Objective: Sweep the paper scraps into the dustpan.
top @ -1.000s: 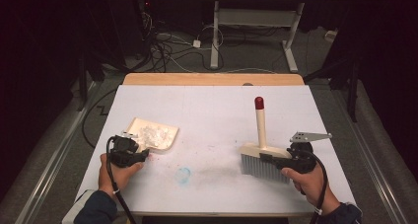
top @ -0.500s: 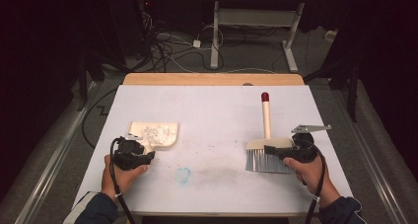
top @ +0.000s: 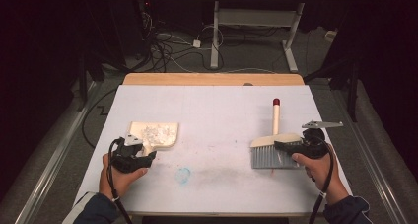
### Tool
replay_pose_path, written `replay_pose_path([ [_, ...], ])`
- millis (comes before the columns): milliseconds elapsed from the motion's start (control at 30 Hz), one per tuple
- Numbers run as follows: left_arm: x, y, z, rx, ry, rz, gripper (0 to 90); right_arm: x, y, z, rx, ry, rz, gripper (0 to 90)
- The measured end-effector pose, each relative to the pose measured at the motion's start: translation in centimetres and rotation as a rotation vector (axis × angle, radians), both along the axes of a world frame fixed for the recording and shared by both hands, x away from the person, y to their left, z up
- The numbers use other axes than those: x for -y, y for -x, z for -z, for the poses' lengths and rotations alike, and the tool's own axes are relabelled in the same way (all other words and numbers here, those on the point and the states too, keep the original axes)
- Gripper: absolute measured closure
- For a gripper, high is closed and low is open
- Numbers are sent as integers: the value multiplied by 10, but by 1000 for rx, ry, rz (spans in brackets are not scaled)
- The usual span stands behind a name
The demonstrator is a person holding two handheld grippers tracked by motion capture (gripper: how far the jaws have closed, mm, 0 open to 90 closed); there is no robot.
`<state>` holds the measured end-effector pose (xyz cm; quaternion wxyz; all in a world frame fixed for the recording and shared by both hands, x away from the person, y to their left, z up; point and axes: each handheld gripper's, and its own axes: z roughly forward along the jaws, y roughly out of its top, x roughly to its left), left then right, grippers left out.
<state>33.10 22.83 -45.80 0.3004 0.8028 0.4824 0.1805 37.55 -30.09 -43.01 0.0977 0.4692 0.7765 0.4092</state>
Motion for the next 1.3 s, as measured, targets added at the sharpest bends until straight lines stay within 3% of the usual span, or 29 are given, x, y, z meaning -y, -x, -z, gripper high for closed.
replay_pose_path([
  [200, 4, 4, -2, 17, -22, 20, 367, 14, -4, 3, 2, 1, 42, 372],
  [333, 6, 7, -1, 22, -31, 46, 348, 23, -5, 4, 3, 20, 87, 278],
  [467, 9, 10, -2, 41, -43, 75, 346, 23, 2, -8, 128, 101, 114, 258],
  [567, 12, 13, -3, 57, -48, 93, 340, 22, 6, -15, 220, 129, 114, 268],
  [800, 16, 20, -5, 88, -95, 123, 321, 9, 13, -14, 276, 181, 104, 352],
  [900, 14, 22, -5, 95, -86, 129, 311, -4, 9, -3, 232, 259, 102, 353],
  [1000, 10, 23, -4, 114, -112, 132, 303, -13, -2, 11, 183, 325, 143, 358],
  [1100, 6, 23, -1, 106, -127, 126, 302, -14, -19, 21, 119, 306, 174, 393],
  [1133, 4, 23, -1, 104, -124, 124, 301, -13, -24, 22, 117, 279, 178, 423],
  [1300, 1, 25, 1, 95, -123, 117, 301, -21, -48, 31, 24, 308, 212, 530],
])
